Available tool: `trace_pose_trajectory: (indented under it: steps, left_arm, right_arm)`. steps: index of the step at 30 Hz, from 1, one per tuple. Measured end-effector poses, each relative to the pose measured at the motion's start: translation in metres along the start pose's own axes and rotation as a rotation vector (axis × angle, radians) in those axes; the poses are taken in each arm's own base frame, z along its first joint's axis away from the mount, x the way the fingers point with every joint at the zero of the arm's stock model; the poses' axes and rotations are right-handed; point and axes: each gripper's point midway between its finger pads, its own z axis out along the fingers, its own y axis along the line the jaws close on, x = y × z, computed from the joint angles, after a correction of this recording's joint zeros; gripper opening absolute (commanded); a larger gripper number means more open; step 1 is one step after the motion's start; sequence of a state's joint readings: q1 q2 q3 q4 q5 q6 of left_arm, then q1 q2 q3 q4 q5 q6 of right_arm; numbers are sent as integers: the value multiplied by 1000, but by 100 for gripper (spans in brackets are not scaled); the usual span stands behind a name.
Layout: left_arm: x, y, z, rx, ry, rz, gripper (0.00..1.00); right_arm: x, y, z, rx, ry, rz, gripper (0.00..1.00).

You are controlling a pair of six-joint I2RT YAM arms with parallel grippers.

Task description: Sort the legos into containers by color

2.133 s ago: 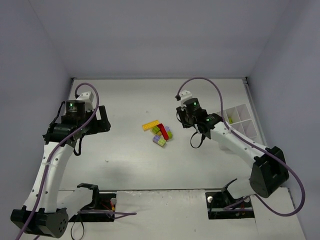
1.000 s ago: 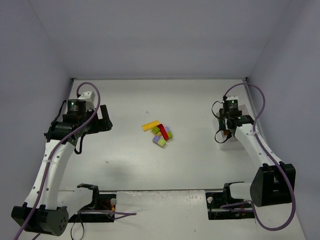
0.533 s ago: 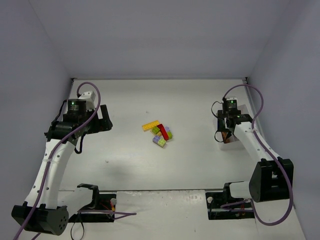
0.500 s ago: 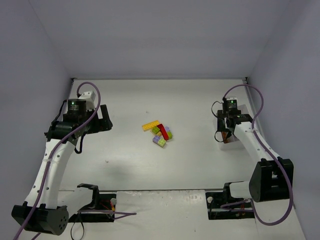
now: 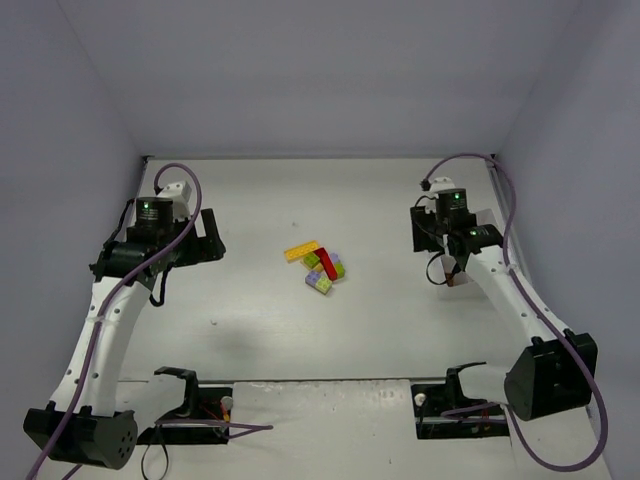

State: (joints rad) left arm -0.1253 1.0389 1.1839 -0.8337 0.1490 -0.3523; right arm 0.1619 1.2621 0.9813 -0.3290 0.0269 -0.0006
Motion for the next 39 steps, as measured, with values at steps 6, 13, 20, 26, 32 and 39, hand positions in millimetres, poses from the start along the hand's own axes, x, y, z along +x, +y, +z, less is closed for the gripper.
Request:
trace_pose_trajectory:
  steps: [6, 13, 20, 26, 32, 39]
  left_arm:
    - [0, 0, 0, 0, 0, 0, 85]
    - [0, 0, 0, 0, 0, 0, 85]
    - [1, 0, 0, 0, 1, -1, 85]
    - [6, 2, 0, -3, 8, -2, 85]
    - [9, 3, -1, -3, 7, -2, 85]
    - [15, 7, -3, -22, 20, -3, 85]
  right_arm:
    - [-43, 88, -14, -248, -123, -127, 50]
    - [-40, 179, 20, -411, -65, -243, 50]
    - [-38, 256, 56, -524, -23, -330, 79]
    - [-32, 303, 78, -608, -27, -462, 82]
    - [-14, 324, 93, -688, -43, -681, 78]
    - [-8, 331, 116, -718, -45, -858, 78]
